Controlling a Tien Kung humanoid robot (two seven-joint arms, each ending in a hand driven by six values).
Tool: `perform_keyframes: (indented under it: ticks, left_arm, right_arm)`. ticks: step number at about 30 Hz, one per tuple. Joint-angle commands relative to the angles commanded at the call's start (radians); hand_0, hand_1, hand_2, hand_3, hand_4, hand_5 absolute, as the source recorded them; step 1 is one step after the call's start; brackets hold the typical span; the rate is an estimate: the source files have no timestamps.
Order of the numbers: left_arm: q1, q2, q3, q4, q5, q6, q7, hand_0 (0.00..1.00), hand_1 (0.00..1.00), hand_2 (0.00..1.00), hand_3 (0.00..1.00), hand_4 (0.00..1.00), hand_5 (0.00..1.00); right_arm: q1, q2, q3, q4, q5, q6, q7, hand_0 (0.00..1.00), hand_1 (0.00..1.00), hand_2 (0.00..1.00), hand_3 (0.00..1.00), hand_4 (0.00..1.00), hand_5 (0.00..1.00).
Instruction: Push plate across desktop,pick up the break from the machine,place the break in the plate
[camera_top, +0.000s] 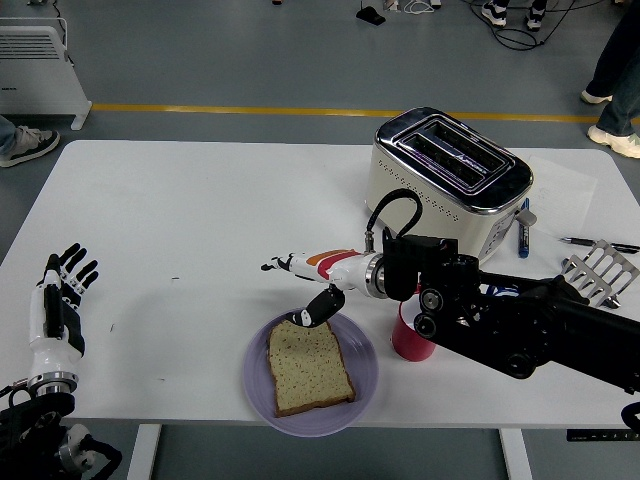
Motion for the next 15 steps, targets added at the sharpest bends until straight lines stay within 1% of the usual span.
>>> perform_keyframes:
  ticks: [3,4,6,7,8,9,10,12,13,14,15]
  left_arm:
    - [-0.001,0.0,0.0,0.0,-0.002,0.001,-0.001,0.767,0.768,0.843,0.762,0.549,0.998]
    - [-0.003,0.0,-0.001,-0.001,-0.001,0.001,-0.001,0.767,0.768,0.843,0.762,0.549,0.998]
    - [-0.005,0.0,-0.001,-0.003,0.0,0.001,-0.001,0.767,0.768,0.843,0.762,0.549,0.998]
    - [-0.004,0.0,-0.001,-0.004,0.0,0.001,-0.001,0.767,0.767,0.843,0.761,0.549,0.998]
    - [-0.004,0.0,-0.001,-0.004,0.001,0.001,-0.001,0.767,0.767,0.843,0.761,0.549,0.998]
    - [-0.004,0.0,-0.003,-0.006,0.001,0.001,0.0,0.767,0.767,0.843,0.761,0.549,0.998]
    - [-0.004,0.0,-0.005,-0.007,0.001,0.001,0.0,0.767,0.767,0.843,0.761,0.549,0.998]
    - [-0.003,0.0,-0.012,-0.012,0.003,0.001,0.001,0.767,0.767,0.843,0.761,0.549,0.998]
    - [-0.002,0.0,-0.017,-0.016,0.004,0.001,0.002,0.768,0.767,0.842,0.757,0.548,0.998]
    - [-0.001,0.0,-0.025,-0.021,0.004,0.001,0.003,0.768,0.767,0.842,0.757,0.548,0.998]
    - [-0.001,0.0,-0.028,-0.023,0.004,0.001,0.003,0.768,0.767,0.842,0.757,0.548,0.998]
  right_arm:
    - [-0.006,-0.019,0.023,0.031,-0.016,-0.012,0.011,0.958,0.942,0.998,0.998,0.748,0.322]
    - [-0.016,-0.039,0.049,0.062,-0.023,-0.011,0.021,0.958,0.942,0.998,0.998,0.748,0.322]
    - [-0.049,-0.097,0.124,0.146,0.002,-0.013,0.069,0.958,0.942,0.998,0.998,0.748,0.322]
    - [-0.065,-0.122,0.156,0.179,0.02,-0.015,0.096,0.904,0.888,0.954,0.923,0.683,0.325]
    - [-0.073,-0.139,0.2,0.224,0.03,-0.016,0.116,0.904,0.888,0.954,0.923,0.683,0.325]
    - [-0.094,-0.172,0.245,0.27,0.061,-0.033,0.154,0.904,0.888,0.954,0.923,0.683,0.325]
    - [-0.101,-0.193,0.282,0.308,0.08,-0.042,0.178,0.904,0.888,0.954,0.923,0.683,0.325]
    - [-0.136,-0.253,0.365,0.39,0.156,-0.079,0.236,0.904,0.888,0.954,0.923,0.683,0.325]
    - [-0.154,-0.284,0.409,0.431,0.197,-0.103,0.259,0.85,0.838,0.878,0.843,0.569,0.339]
    - [-0.179,-0.32,0.454,0.475,0.24,-0.121,0.281,0.85,0.838,0.878,0.843,0.569,0.339]
    - [-0.194,-0.343,0.493,0.504,0.278,-0.128,0.29,0.85,0.838,0.878,0.843,0.569,0.339]
